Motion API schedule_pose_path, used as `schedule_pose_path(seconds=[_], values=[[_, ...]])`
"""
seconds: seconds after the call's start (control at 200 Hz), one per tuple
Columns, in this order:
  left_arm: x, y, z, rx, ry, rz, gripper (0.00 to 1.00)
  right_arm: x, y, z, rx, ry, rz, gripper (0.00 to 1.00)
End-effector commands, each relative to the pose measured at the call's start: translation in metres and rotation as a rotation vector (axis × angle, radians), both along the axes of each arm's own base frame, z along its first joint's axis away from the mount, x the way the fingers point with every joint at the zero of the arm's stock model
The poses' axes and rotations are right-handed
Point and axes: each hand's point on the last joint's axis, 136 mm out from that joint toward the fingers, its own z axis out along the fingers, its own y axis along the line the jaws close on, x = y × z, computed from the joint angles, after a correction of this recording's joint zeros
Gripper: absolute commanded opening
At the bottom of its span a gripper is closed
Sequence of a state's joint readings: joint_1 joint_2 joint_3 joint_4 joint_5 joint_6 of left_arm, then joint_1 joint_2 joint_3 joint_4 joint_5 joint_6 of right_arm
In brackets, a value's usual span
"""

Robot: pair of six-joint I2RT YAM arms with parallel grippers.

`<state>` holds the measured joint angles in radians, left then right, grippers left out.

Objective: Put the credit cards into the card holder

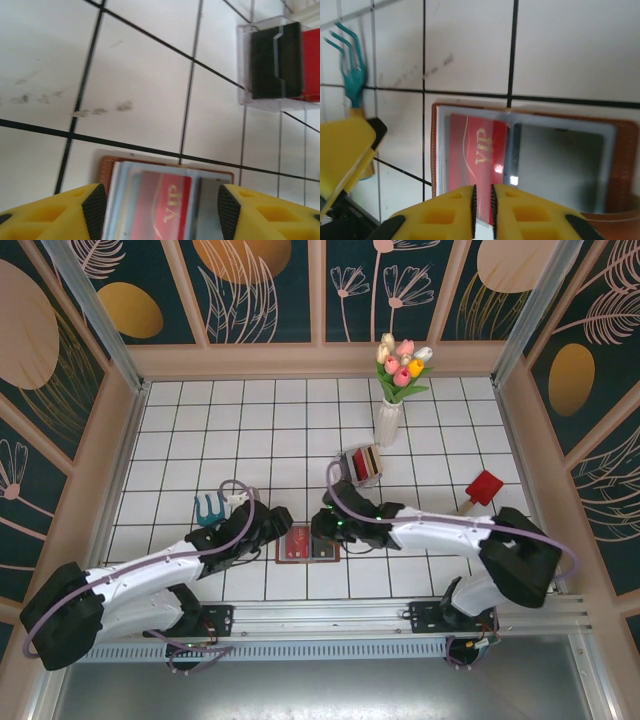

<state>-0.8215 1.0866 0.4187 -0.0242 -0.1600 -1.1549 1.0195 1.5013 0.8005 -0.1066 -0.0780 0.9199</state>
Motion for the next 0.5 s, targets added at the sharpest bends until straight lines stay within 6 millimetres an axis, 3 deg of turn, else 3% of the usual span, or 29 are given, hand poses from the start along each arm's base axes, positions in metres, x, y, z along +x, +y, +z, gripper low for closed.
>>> schedule_pose_path(seconds=[0.0, 0.155, 0.385, 0.495], values=[[-0.003, 0.001, -0.014, 0.021, 0.06, -0.054, 0.63, -0.002, -0.011, -0.024, -0.205, 0.046, -0.022, 0.16], [0.0, -0.008, -0.017, 0.016, 0.044, -0.095, 0.64, 0.004, -0.041, -0.043, -0.405, 0.038, -0.128, 0.17], [0.003, -0.009, -0.02, 0.109, 0.058, -0.149, 0.64, 0.008, -0.068, -0.028, -0.451, 0.014, -0.248, 0.17], [-0.001, -0.01, -0.03, 0.106, 0.07, -0.17, 0.64, 0.006, -0.076, -0.036, -0.425, 0.046, -0.269, 0.17]])
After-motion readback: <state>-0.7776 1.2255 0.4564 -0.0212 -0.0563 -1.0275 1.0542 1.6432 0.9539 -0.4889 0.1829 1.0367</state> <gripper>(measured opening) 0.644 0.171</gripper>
